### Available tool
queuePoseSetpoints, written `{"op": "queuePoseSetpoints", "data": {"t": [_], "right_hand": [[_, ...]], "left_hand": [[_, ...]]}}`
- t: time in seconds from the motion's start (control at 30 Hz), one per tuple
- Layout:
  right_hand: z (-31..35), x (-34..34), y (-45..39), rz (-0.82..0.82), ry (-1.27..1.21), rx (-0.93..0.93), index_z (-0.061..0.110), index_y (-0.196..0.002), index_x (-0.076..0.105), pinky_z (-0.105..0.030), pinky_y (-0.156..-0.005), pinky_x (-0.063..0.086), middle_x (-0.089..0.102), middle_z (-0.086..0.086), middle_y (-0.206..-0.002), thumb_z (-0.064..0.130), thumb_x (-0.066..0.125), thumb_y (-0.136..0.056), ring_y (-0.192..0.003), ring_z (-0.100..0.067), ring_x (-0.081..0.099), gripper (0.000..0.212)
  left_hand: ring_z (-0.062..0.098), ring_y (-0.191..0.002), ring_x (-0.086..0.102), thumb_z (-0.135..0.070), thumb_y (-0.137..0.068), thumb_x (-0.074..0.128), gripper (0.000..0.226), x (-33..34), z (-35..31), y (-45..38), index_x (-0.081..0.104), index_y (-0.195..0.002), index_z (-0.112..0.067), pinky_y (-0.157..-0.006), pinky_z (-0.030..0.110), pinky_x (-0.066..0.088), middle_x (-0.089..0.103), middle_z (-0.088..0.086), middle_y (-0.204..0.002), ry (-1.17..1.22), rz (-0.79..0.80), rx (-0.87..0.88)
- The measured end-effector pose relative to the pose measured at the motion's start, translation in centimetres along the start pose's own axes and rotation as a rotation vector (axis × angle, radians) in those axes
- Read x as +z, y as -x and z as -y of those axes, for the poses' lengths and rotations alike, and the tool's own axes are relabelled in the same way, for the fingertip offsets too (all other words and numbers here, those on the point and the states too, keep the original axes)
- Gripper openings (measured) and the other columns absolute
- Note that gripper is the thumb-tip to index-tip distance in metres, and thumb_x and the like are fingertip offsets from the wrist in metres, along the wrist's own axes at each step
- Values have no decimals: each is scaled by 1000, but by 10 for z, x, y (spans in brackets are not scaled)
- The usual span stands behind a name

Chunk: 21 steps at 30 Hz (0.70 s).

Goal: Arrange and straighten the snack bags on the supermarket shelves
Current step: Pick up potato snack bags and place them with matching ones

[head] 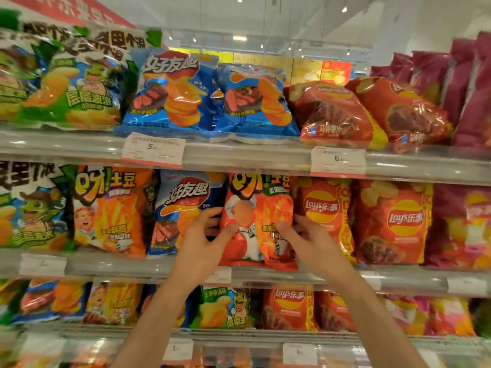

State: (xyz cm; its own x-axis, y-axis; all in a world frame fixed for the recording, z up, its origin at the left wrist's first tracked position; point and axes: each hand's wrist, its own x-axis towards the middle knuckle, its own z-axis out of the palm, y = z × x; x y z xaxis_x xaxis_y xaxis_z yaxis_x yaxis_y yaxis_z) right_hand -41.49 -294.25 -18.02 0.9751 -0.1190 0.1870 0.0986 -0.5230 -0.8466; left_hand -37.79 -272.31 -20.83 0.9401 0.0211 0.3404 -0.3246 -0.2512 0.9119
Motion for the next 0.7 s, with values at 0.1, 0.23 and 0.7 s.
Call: {"op": "queuePoseSetpoints", "data": {"t": [0.1, 0.23, 0.7], "right_hand": [[5, -1, 4, 54, -67, 20, 20, -101, 70, -16, -68, 50, 75, 5, -92, 62, 57, -91, -79, -4, 70, 45], [4, 5, 6, 62, -252, 75, 28, -114, 64, -24, -83, 55, 76, 13, -104, 74, 66, -72, -90, 0, 73, 62], [-12, 46, 39, 250, -446, 134, 34, -118, 65, -21, -70, 58, 78, 17, -102, 46, 75, -73, -92, -3, 74, 47]], "left_hand": [[2, -104, 64, -35, -90, 75, 43, -7, -1, 7, 61, -130, -29, -82, 17, 50, 68, -11, -117, 34, 22, -4], [-3, -99, 65, -35, -89, 75, 38, -12, -2, 19, 62, -125, -34, -81, 15, 53, 70, -14, -114, 62, 51, 2], [-1, -98, 65, -34, -96, 67, 13, -68, 16, 75, 69, -107, -28, -81, 14, 51, 72, -17, -101, 32, -103, -94]]}}
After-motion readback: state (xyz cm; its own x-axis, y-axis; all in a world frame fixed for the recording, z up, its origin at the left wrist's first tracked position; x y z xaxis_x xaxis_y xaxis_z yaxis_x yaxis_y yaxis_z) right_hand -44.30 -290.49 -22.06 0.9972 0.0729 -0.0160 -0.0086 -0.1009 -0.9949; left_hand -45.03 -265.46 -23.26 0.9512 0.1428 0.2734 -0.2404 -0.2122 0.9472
